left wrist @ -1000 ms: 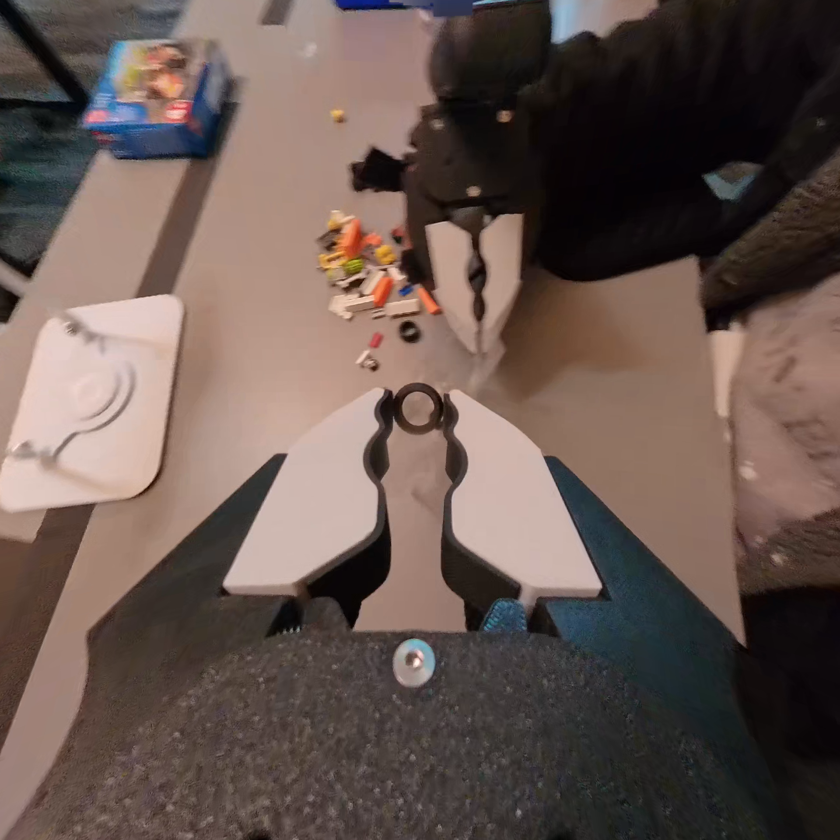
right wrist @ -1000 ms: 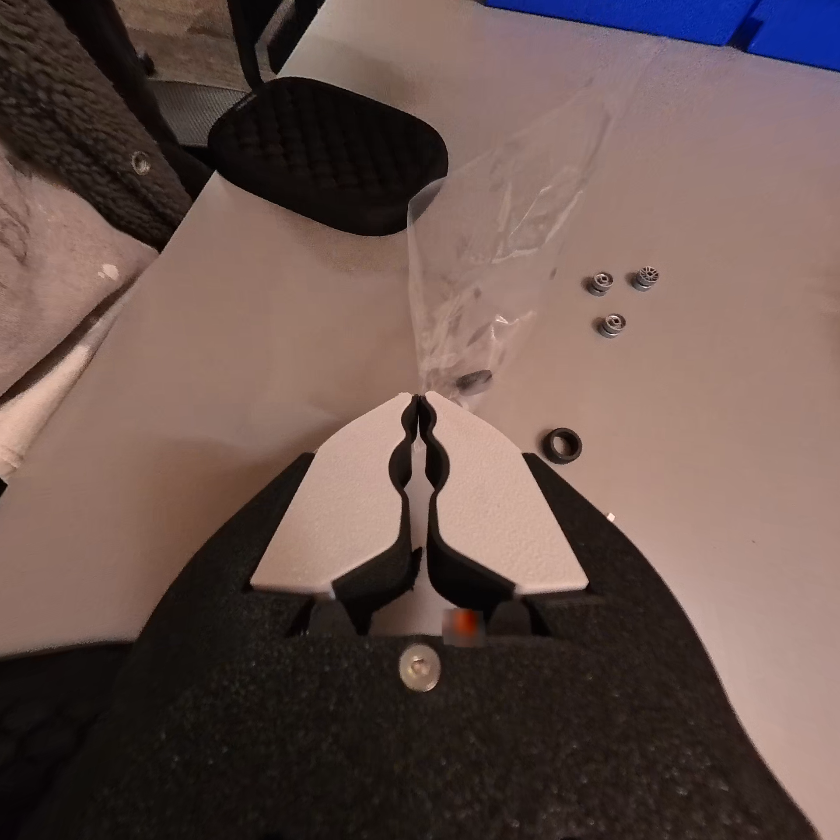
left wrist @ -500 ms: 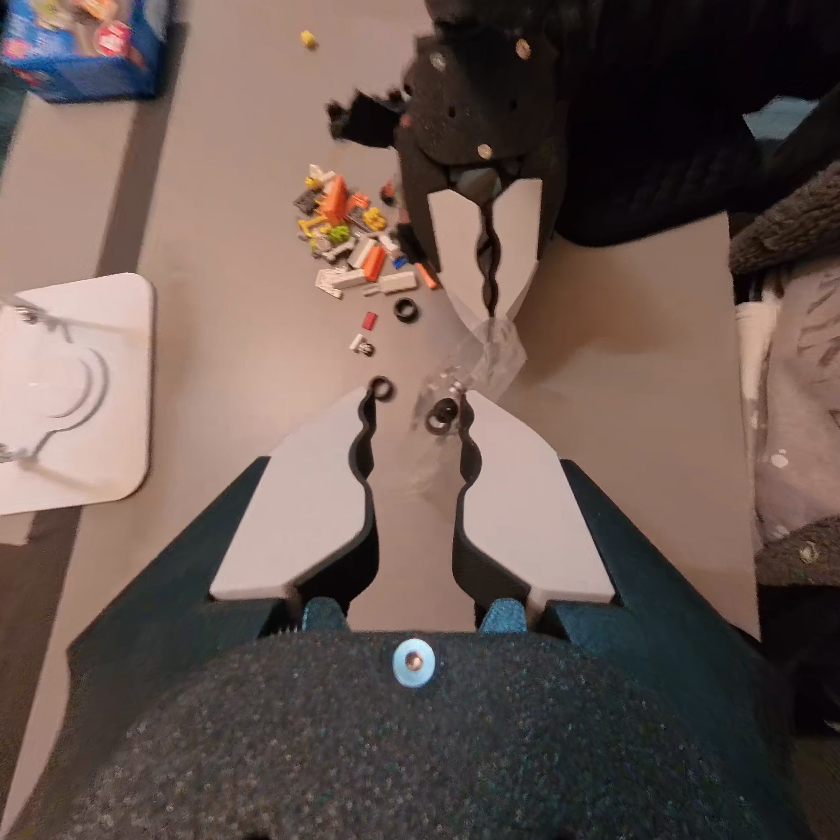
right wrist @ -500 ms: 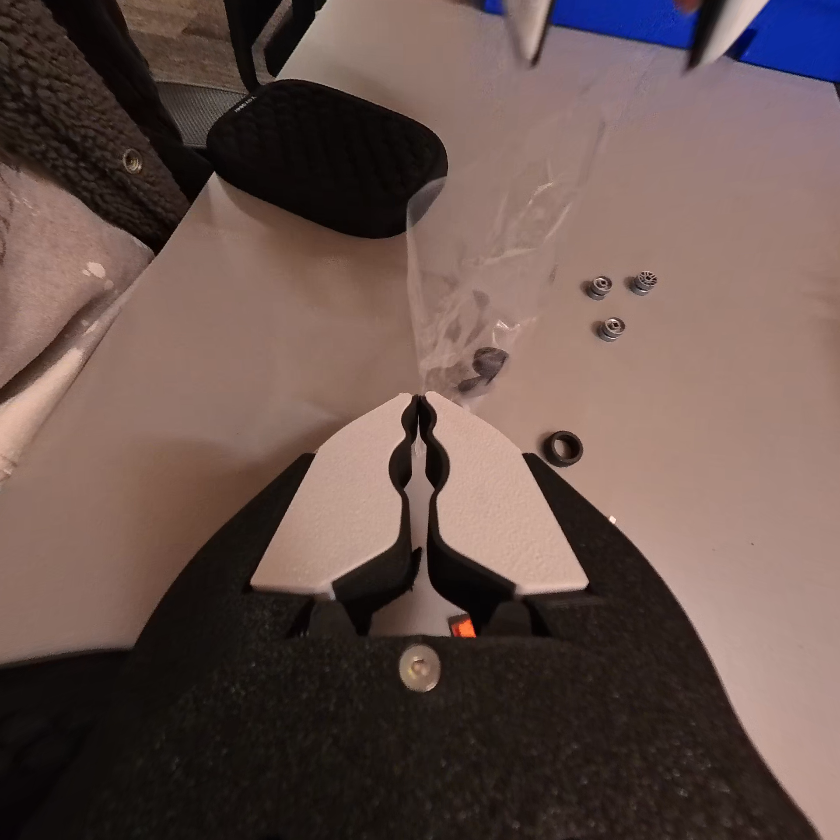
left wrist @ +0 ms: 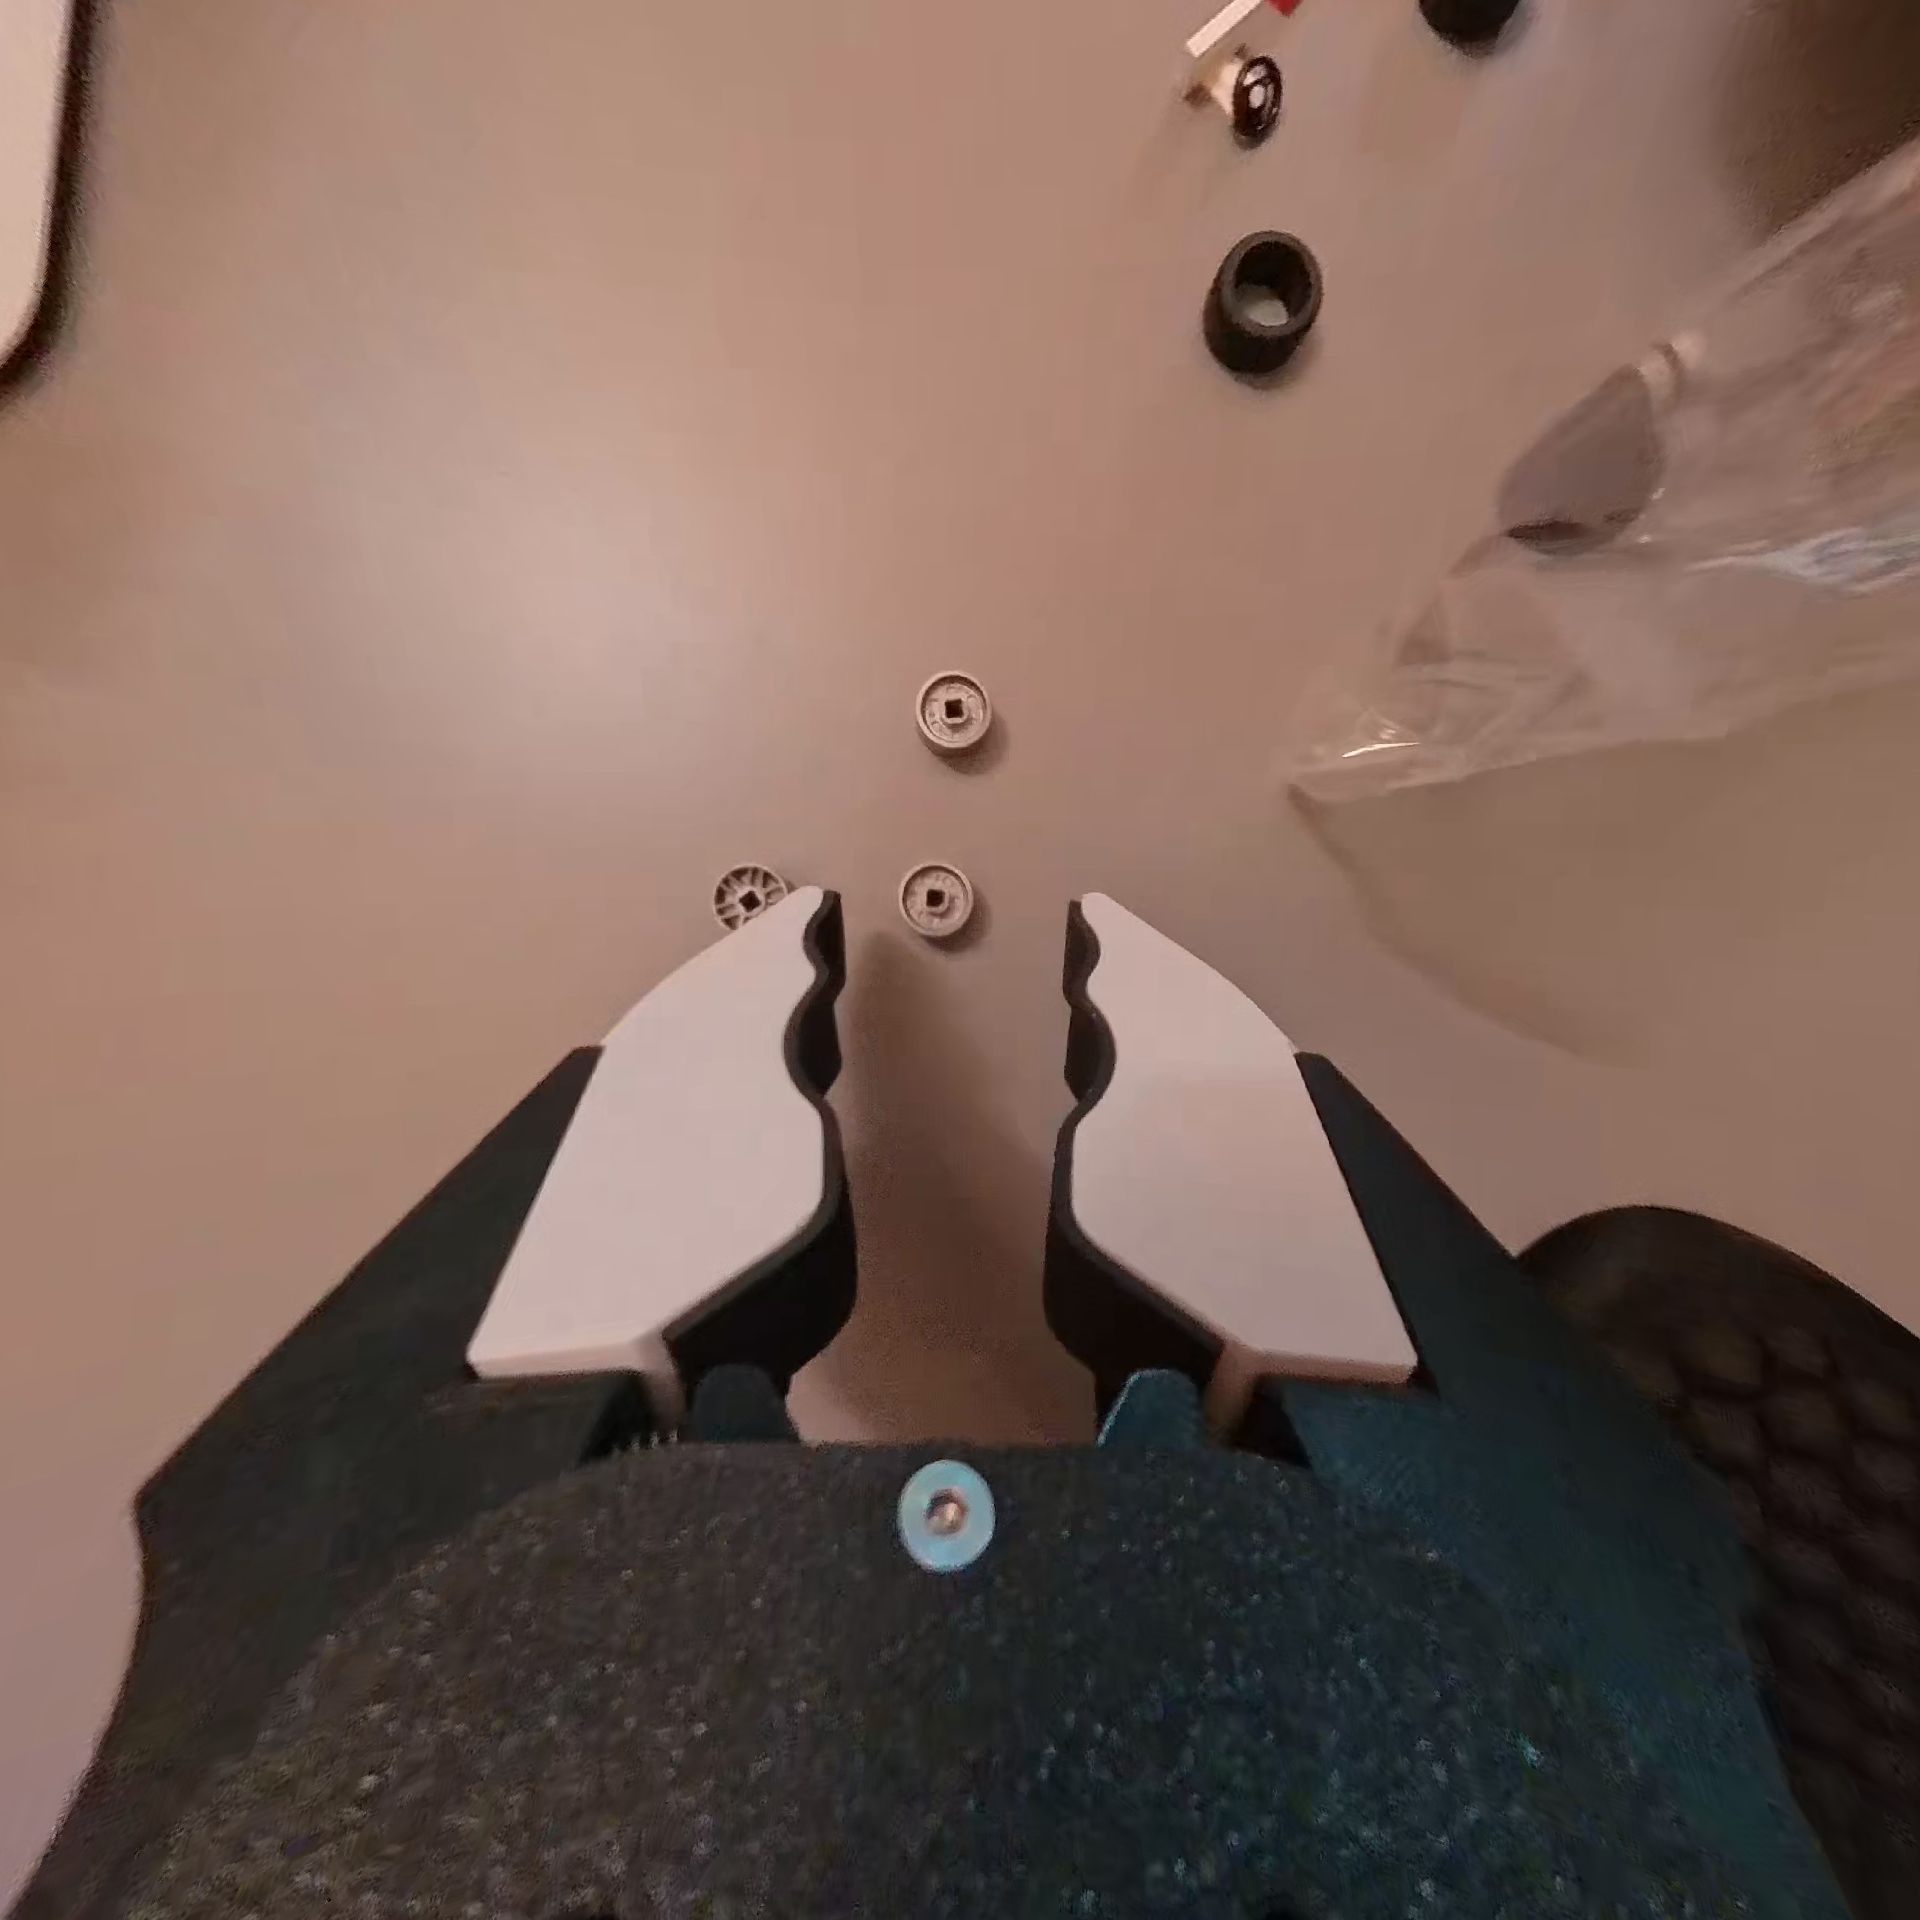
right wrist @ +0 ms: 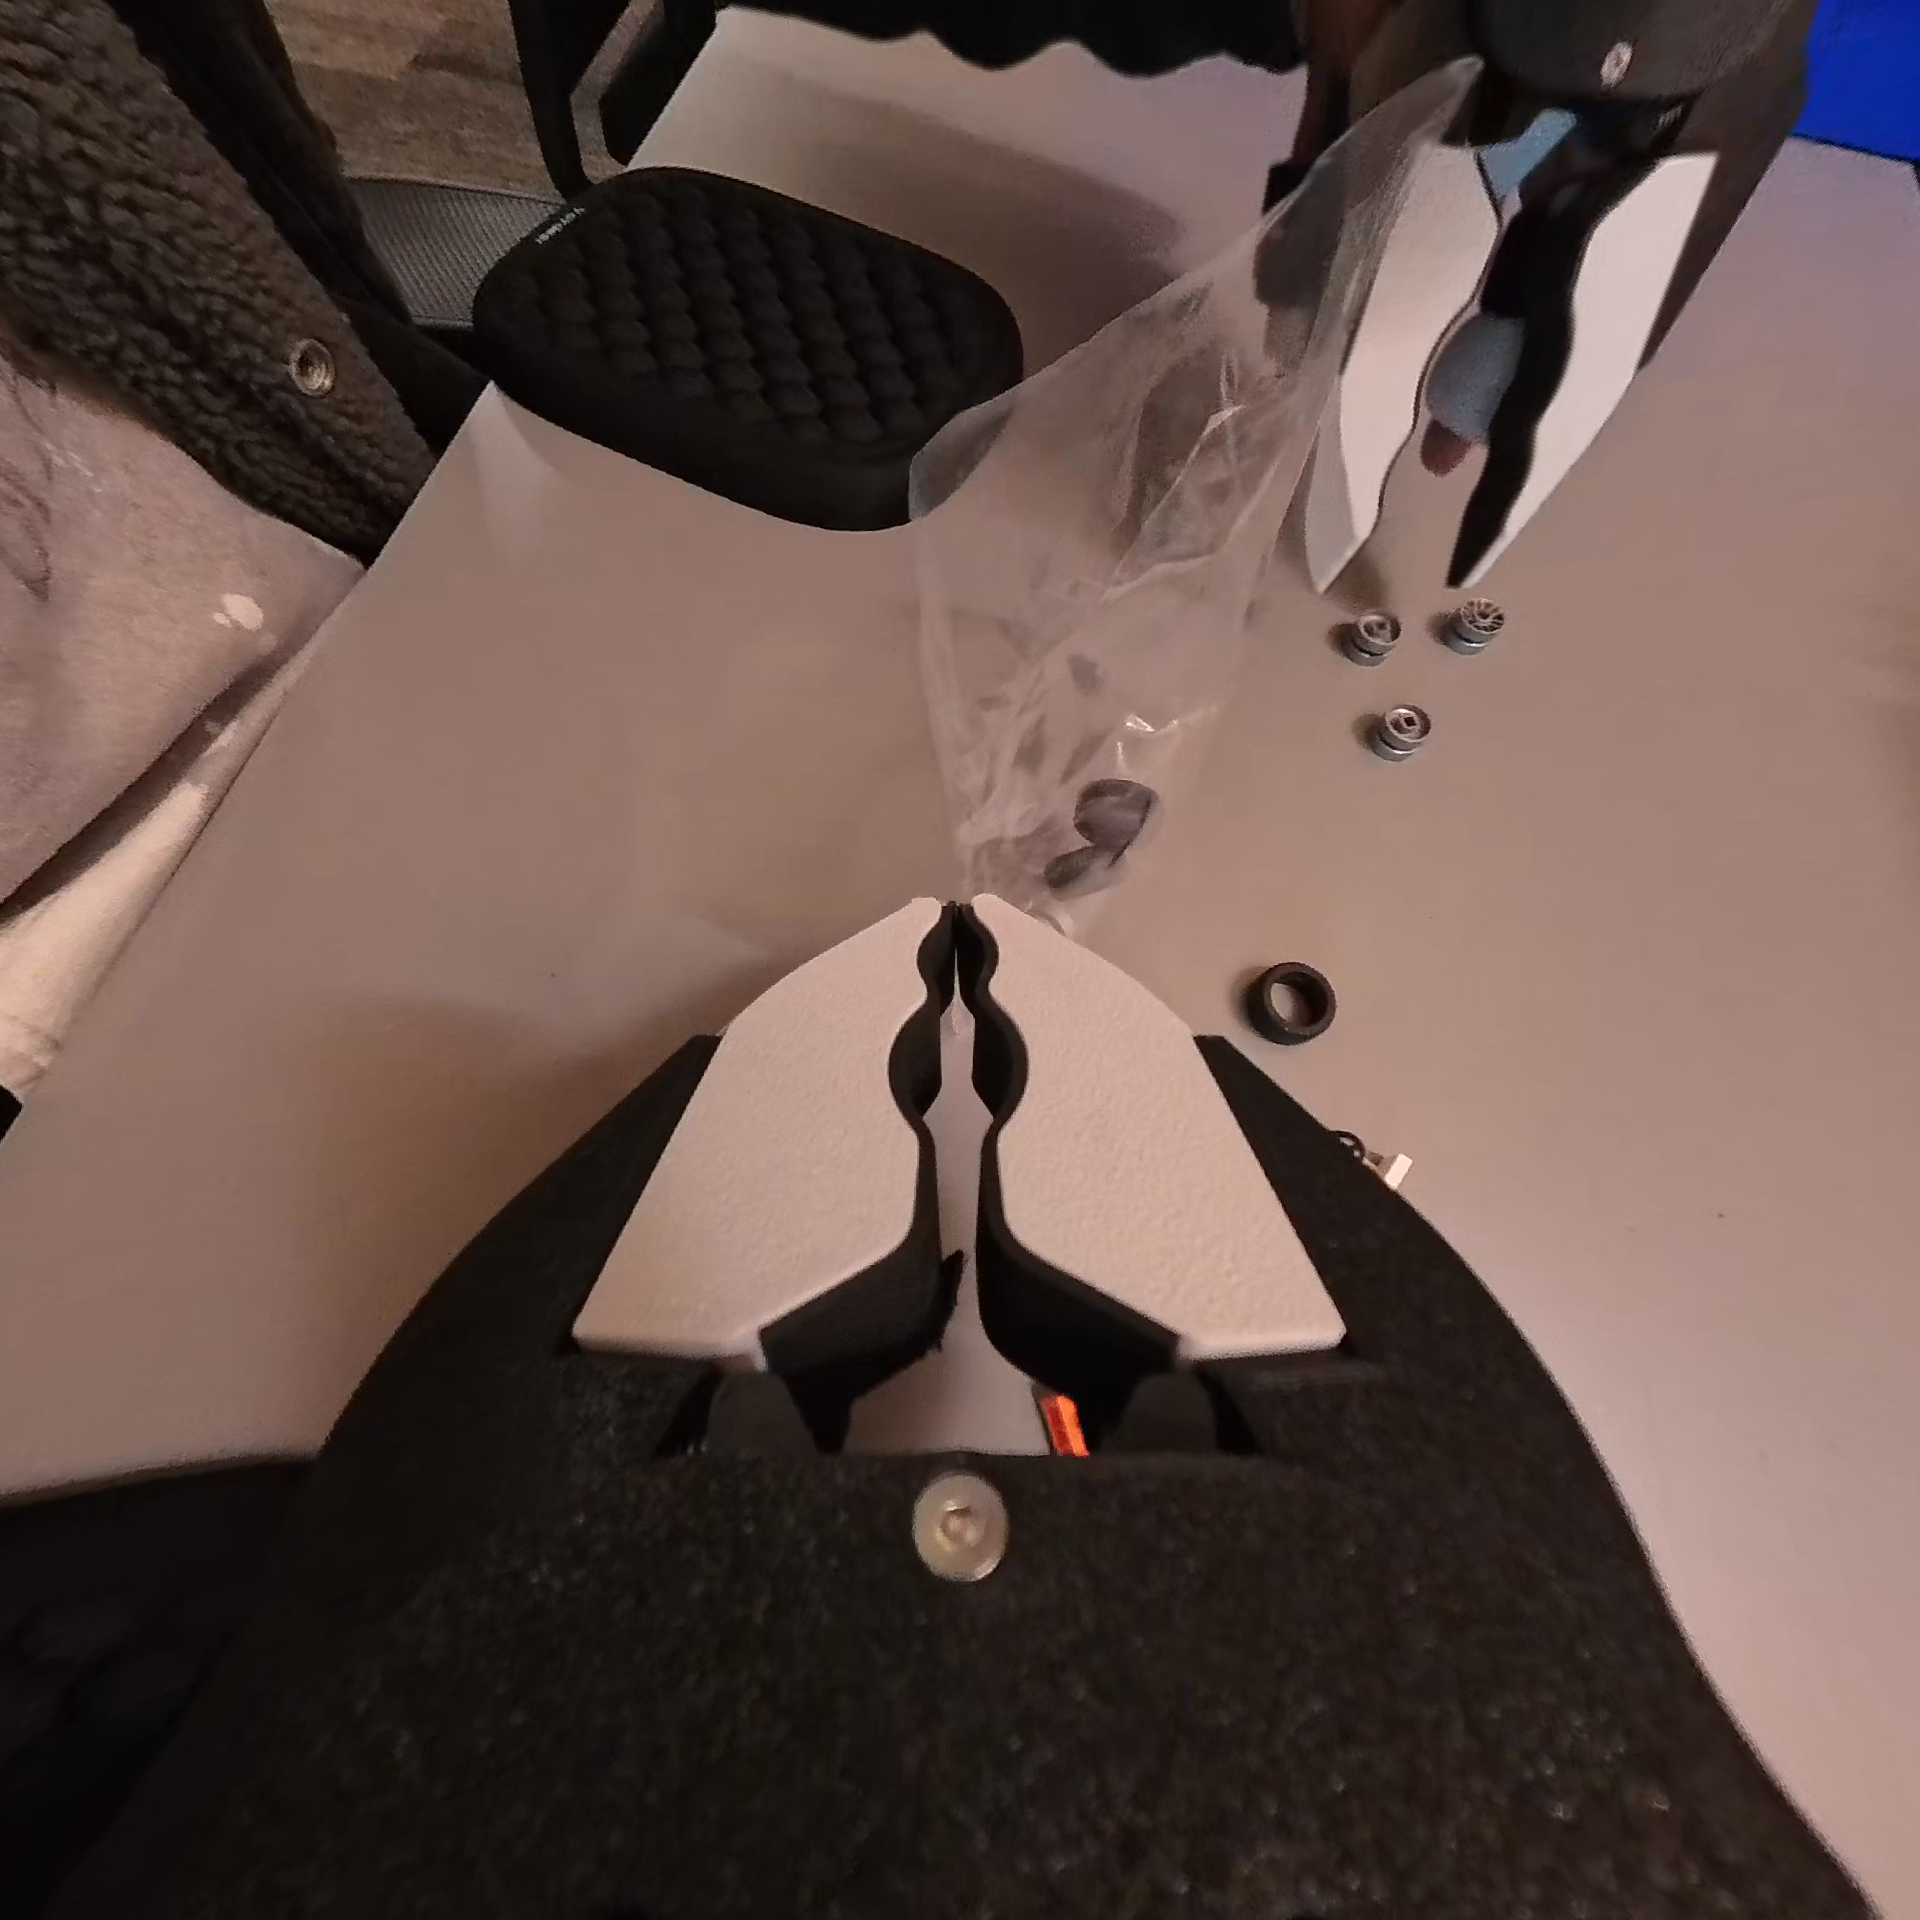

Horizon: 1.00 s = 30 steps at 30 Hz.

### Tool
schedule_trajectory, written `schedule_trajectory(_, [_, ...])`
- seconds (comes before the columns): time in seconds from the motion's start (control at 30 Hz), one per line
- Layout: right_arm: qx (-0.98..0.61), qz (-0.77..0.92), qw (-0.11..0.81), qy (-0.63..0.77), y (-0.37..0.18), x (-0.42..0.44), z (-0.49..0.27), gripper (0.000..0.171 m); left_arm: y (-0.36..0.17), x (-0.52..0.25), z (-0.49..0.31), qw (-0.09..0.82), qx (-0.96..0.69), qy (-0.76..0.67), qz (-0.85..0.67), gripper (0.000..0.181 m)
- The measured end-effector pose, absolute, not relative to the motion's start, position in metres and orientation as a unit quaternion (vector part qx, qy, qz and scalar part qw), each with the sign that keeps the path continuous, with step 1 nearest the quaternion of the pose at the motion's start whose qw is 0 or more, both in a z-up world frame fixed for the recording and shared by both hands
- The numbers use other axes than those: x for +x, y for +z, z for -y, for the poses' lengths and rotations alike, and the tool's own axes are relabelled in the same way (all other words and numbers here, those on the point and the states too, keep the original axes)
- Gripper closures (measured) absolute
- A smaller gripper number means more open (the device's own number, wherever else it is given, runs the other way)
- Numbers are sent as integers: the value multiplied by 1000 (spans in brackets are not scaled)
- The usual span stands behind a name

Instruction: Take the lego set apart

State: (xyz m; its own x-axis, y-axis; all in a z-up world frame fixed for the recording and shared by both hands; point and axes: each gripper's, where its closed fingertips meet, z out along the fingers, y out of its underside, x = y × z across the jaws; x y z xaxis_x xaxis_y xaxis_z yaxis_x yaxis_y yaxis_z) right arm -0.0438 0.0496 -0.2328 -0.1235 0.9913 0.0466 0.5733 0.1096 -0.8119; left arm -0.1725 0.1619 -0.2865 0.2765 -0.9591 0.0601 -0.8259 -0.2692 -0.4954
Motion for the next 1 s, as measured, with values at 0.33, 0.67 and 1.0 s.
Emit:
schedule_trajectory(0.33, [-583, 671, 319, 330, -233, -44, -52, 171, -281, -168, -163, 204, -771, -163, -581, 167])
schedule_trajectory(0.67, [-585, 673, 314, 325, -234, -44, -55, 171, -122, -103, -99, 311, -641, -295, -636, 167])
schedule_trajectory(1.0, [-588, 671, 316, 322, -235, -47, -56, 171, -166, -86, -80, 229, -651, -276, -669, 154])
